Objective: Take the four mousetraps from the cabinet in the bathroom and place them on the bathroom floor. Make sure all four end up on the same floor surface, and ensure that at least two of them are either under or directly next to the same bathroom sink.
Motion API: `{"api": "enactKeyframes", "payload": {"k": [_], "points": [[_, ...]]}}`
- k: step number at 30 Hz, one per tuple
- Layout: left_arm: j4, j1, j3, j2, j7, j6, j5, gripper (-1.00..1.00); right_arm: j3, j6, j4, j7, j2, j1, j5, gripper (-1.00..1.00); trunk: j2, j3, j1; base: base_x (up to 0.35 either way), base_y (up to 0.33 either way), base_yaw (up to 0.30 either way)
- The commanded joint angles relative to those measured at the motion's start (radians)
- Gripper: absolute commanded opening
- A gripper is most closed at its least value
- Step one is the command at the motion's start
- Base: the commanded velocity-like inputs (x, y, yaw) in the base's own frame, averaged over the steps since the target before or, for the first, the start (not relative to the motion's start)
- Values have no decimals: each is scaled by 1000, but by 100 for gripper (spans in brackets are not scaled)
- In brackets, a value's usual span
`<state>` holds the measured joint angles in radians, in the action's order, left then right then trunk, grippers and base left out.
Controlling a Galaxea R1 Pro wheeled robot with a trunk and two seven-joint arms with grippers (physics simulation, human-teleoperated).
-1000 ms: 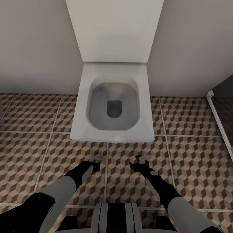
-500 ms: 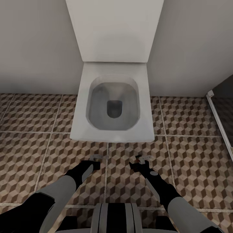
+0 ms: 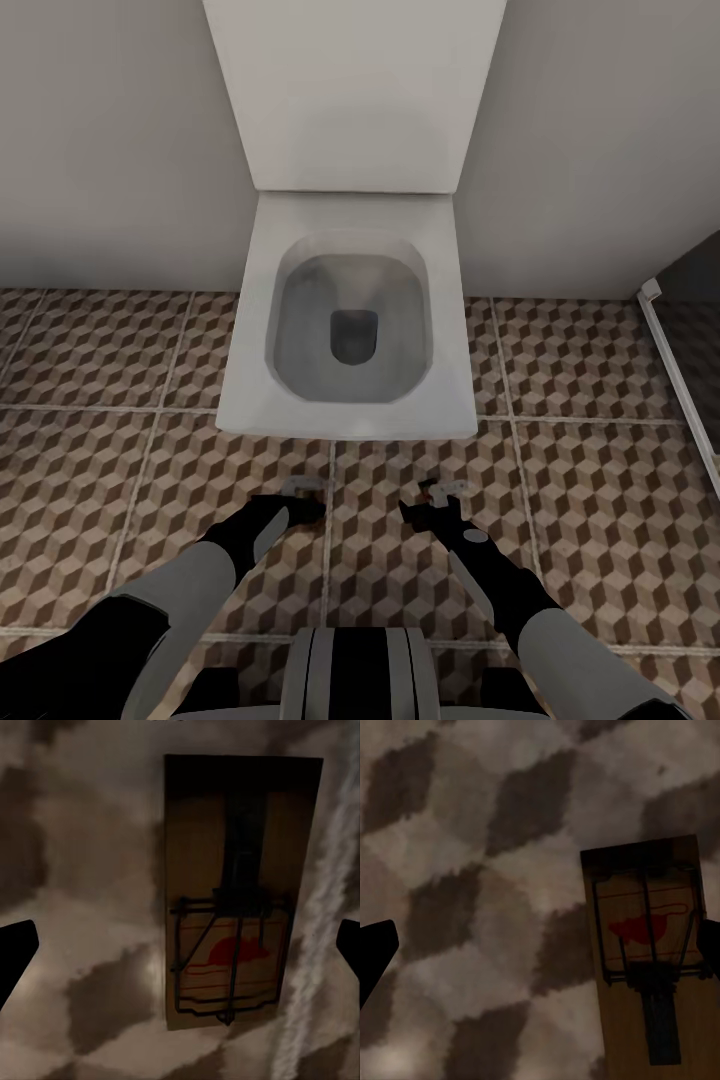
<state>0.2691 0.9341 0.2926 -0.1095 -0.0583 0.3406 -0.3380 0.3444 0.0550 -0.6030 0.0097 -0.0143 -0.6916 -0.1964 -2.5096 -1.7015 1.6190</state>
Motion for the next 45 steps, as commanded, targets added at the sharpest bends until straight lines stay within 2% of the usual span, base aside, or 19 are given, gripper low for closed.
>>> {"api": "enactKeyframes", "payload": {"k": [1, 32, 45], "points": [[2, 0, 8, 1, -6, 5, -10, 100, 2, 4, -1, 0, 1, 0, -9, 100, 0, 0, 0, 0, 0, 0], [2, 0, 8, 1, -6, 3, -10, 100, 1, 5, -1, 1, 1, 0, -9, 100, 0, 0, 0, -2, 0, 0], [1, 0, 8, 1, -6, 3, -10, 100, 1, 5, -1, 1, 1, 0, -9, 100, 0, 0, 0, -228, 0, 0]]}}
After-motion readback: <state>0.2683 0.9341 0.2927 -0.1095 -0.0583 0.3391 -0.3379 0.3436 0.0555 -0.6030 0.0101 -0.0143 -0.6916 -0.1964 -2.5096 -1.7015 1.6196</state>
